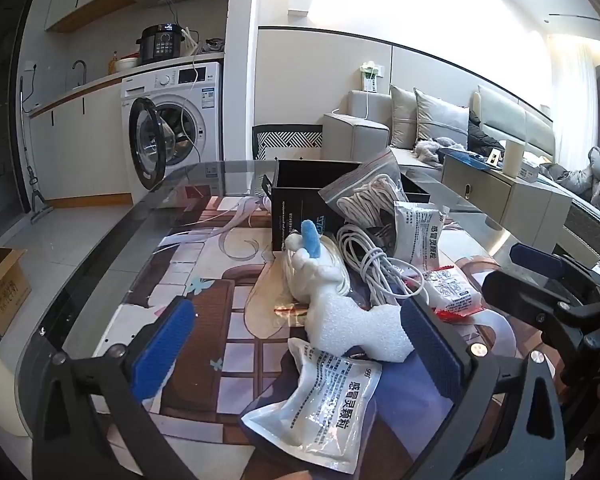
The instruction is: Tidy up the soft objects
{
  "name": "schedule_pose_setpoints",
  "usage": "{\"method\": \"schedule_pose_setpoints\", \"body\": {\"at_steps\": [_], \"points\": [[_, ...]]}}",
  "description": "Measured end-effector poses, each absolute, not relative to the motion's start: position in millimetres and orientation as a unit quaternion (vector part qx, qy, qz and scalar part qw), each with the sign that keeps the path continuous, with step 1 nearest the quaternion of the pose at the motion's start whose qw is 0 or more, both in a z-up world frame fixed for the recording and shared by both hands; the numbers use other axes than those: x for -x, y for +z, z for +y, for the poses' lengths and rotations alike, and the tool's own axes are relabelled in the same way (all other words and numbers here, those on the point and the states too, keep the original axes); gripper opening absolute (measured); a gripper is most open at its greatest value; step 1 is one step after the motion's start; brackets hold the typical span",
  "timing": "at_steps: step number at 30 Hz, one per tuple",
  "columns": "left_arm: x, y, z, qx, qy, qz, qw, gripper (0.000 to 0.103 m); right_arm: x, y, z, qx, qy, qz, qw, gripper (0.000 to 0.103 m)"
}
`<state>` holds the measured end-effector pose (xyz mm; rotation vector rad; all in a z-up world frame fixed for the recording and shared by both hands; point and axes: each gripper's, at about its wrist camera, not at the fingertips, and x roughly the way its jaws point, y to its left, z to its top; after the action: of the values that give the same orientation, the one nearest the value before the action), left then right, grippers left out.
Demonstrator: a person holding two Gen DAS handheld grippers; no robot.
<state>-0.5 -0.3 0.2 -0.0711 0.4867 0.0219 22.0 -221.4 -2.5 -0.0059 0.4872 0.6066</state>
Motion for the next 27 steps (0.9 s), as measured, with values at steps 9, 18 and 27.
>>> {"method": "schedule_pose_setpoints", "body": {"at_steps": [9,18,27], "points": [[1.1,0.5,1.0,0.039,0.011,0.243,0.969,0.103,-22.7,-4.0,-221.0,0.004,0.294,0.232,0.927,0.103],[2.1,-0.1,0.7,0.035,0.007,0.24,0.97,0.103,-24.0,-3.7,-223.8,0.007,0.291,0.233,0.928,0.103],[2.9,-1.4,-1.0,0.032,0.012,0.245,0.969,0.103,-24.3,-5.6,-223.8,0.011,0.279,0.236,0.931,0.103]]}}
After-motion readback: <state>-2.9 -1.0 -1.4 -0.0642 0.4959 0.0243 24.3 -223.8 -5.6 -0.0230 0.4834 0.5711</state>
